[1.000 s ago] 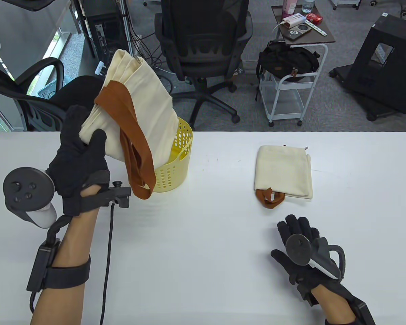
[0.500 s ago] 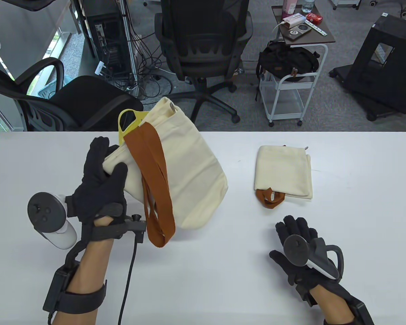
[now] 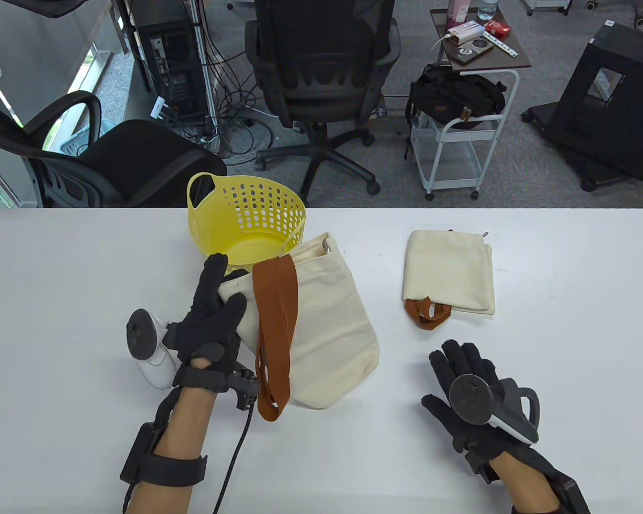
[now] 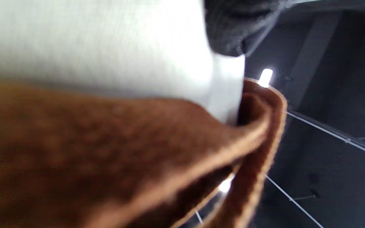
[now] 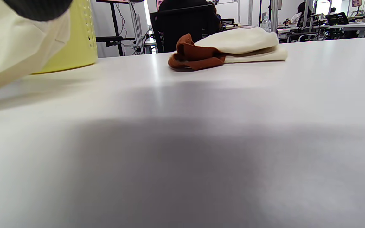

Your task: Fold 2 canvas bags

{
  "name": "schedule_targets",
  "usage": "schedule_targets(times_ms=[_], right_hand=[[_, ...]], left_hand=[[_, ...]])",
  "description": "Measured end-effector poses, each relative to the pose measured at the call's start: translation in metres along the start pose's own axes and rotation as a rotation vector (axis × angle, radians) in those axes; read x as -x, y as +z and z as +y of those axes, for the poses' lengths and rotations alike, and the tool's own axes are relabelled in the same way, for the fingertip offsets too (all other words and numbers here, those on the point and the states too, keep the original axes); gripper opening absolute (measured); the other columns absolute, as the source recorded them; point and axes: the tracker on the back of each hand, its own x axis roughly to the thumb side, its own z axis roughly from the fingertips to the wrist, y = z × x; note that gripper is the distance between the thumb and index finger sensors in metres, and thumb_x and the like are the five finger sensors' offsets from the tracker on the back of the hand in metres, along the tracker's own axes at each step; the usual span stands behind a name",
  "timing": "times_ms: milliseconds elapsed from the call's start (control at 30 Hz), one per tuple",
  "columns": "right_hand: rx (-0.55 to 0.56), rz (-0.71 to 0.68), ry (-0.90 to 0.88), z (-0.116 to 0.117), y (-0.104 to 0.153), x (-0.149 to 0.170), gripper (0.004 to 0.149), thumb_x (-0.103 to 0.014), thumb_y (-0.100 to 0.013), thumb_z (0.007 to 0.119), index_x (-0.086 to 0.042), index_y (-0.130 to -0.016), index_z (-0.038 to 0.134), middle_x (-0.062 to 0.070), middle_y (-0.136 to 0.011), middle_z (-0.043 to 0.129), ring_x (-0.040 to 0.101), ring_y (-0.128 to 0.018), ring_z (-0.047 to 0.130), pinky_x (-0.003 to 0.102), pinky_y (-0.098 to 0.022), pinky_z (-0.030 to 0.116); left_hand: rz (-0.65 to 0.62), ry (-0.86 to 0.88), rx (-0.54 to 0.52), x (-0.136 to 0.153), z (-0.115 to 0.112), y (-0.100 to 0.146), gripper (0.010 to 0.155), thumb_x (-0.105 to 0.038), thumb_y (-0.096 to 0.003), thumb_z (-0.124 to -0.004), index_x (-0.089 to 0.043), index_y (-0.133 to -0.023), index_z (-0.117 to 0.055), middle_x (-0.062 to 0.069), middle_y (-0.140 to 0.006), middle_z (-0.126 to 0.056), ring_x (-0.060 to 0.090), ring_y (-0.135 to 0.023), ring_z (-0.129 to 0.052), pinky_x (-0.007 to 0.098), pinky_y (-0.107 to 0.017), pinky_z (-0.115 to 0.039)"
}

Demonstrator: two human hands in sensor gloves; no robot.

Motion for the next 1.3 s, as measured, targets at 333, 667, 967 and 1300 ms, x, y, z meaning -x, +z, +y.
schedule_targets(times_ms=[333, 667, 967, 1300], right_hand=[[0.121, -0.133, -0.606, -0.036, -0.026, -0.016, 0.068, -0.054, -0.047, 0.069, -0.029, -0.106, 0.047, 0.011, -0.116, 0.035, 0.041, -0.106, 0.039, 0.059, -0.075, 0.046], [0.009, -0.221, -0.877, -0.034, -0.064, -0.043, 0.070, -0.051, -0.047, 0.075, -0.028, -0.107, 0.048, 0.012, -0.114, 0.048, 0.040, -0.103, 0.056, 0.058, -0.073, 0.055], [-0.090, -0.305, -1.021, -0.018, -0.067, -0.056, 0.061, -0.044, -0.047, 0.081, -0.024, -0.101, 0.062, 0.008, -0.098, 0.081, 0.028, -0.078, 0.096, 0.044, -0.056, 0.083], [-0.064, -0.267, -0.973, -0.012, -0.067, -0.064, 0.051, -0.033, -0.049, 0.081, -0.034, -0.098, 0.067, 0.002, -0.088, 0.091, 0.022, -0.054, 0.108, 0.034, -0.034, 0.092]], left_hand=[[0.114, 0.111, 0.079, 0.028, -0.013, -0.003, 0.071, -0.025, -0.0425, -0.085, -0.031, -0.103, -0.049, 0.005, -0.095, -0.078, 0.020, -0.056, -0.110, 0.046, -0.063, -0.090], [0.176, 0.120, 0.109, 0.045, -0.016, -0.005, 0.067, -0.026, -0.0427, -0.085, -0.035, -0.102, -0.055, 0.006, -0.096, -0.078, 0.019, -0.053, -0.111, 0.045, -0.061, -0.092], [0.223, 0.081, 0.081, 0.061, -0.013, -0.005, 0.066, -0.026, -0.0432, -0.083, -0.034, -0.102, -0.054, 0.006, -0.097, -0.077, 0.019, -0.054, -0.110, 0.045, -0.063, -0.090], [0.397, -0.389, 0.086, 0.069, -0.002, -0.004, 0.073, -0.031, -0.0457, -0.079, -0.029, -0.105, -0.037, 0.008, -0.108, -0.055, 0.034, -0.081, -0.092, 0.057, -0.071, -0.069]])
